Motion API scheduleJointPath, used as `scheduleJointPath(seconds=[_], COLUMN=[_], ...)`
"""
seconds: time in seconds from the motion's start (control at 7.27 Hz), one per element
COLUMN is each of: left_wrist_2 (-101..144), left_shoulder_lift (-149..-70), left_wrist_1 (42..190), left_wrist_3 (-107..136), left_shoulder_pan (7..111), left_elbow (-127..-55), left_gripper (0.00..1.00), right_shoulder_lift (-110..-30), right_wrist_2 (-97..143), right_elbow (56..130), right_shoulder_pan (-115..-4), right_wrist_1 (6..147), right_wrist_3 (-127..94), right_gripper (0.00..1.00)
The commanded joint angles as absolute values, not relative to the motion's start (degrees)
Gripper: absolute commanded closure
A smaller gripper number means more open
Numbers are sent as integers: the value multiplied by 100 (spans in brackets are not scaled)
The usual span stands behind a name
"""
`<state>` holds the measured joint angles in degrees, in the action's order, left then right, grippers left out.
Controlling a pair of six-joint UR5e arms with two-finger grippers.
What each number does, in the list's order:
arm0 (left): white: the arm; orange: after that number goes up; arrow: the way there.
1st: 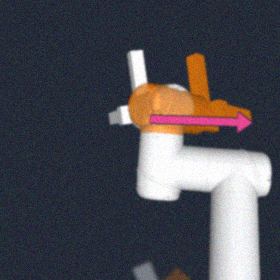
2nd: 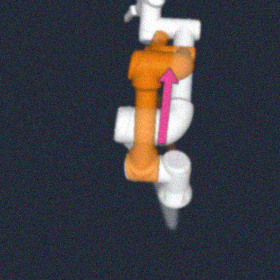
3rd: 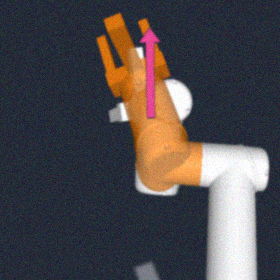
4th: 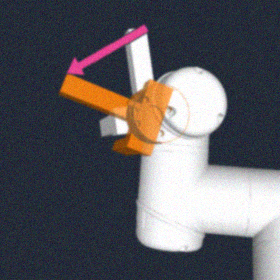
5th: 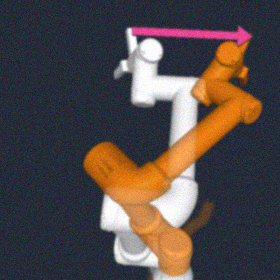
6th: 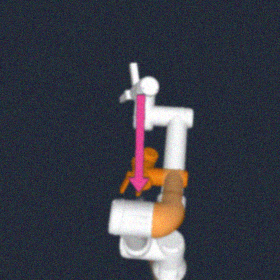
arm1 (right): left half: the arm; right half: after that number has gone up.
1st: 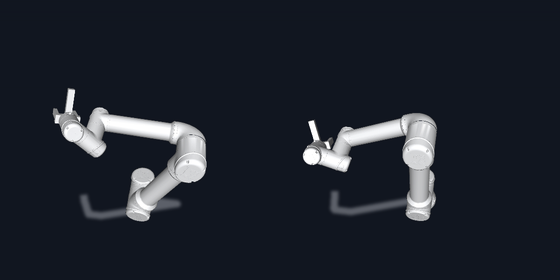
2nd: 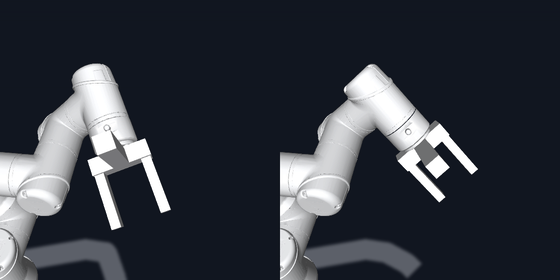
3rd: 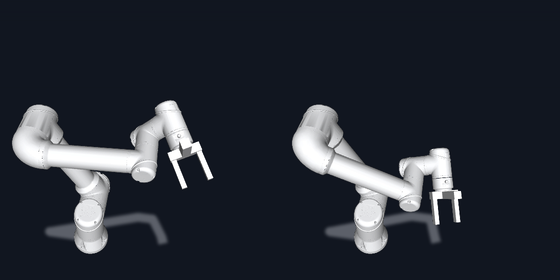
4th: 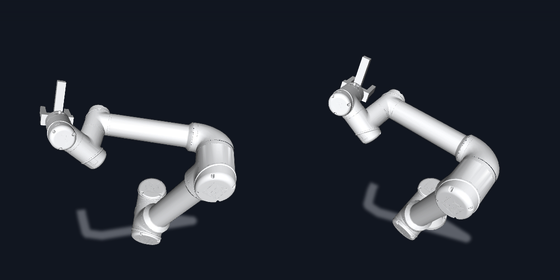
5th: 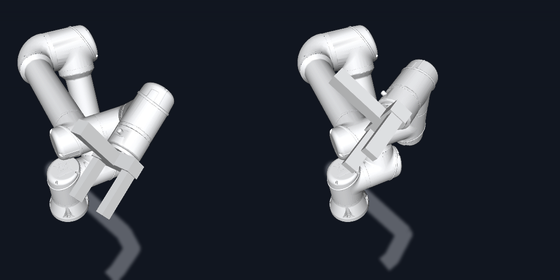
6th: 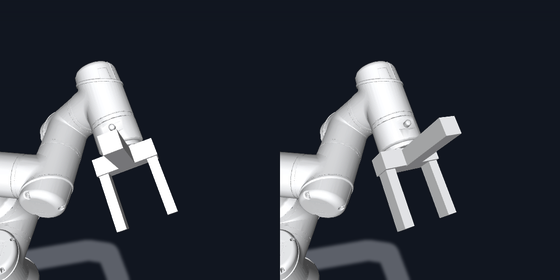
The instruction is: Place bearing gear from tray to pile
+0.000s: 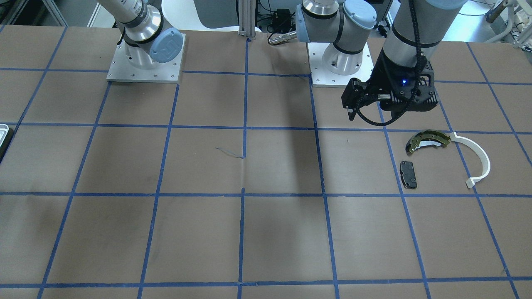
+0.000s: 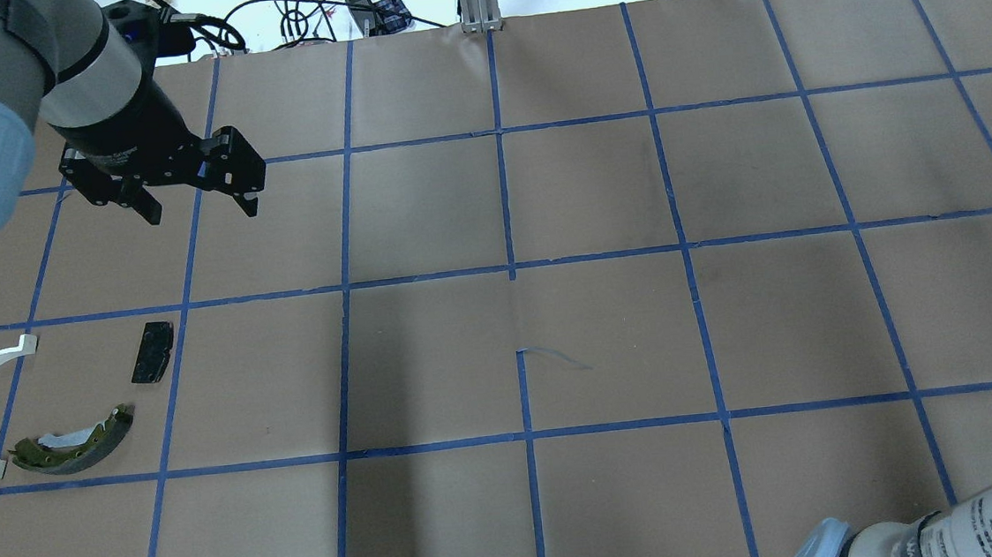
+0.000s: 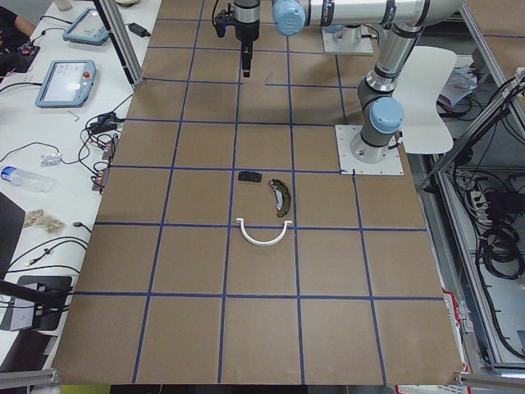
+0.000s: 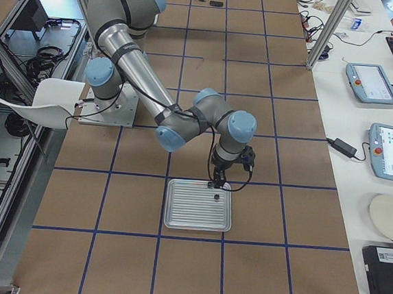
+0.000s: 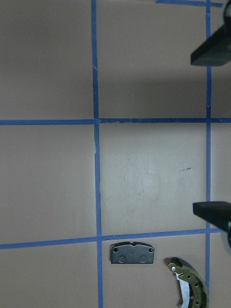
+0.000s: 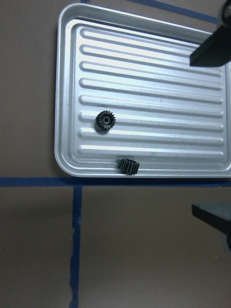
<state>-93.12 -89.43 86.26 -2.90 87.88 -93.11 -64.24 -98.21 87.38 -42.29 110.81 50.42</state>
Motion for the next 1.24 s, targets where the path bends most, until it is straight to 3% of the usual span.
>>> scheduleJointPath(seconds=[0.0, 0.41, 0.69, 1.1], left_wrist_2=[-9316, -9325, -9308, -9308], left_shoulder_lift=[-8930, -8921, -8938, -8938], left_wrist_1=[8622, 8631, 8622, 8622], left_wrist_3=[-290, -290, -290, -290], left_shoulder_pan=[8780, 8789, 8789, 8754], left_elbow=[-9308, -9308, -9308, -9299], left_gripper=[0, 0, 0, 0], right_shoulder_lift=[-5735, -5511, -5493, -5344], right_wrist_2=[-9774, -9159, -9281, -9246], right_elbow=[8728, 8771, 8798, 8789], right_shoulder_pan=[-4122, -4078, -4078, -4078], right_wrist_1=[12009, 12349, 12349, 12349], right_wrist_3=[5481, 5695, 5704, 5756], right_gripper=[6, 11, 27, 29])
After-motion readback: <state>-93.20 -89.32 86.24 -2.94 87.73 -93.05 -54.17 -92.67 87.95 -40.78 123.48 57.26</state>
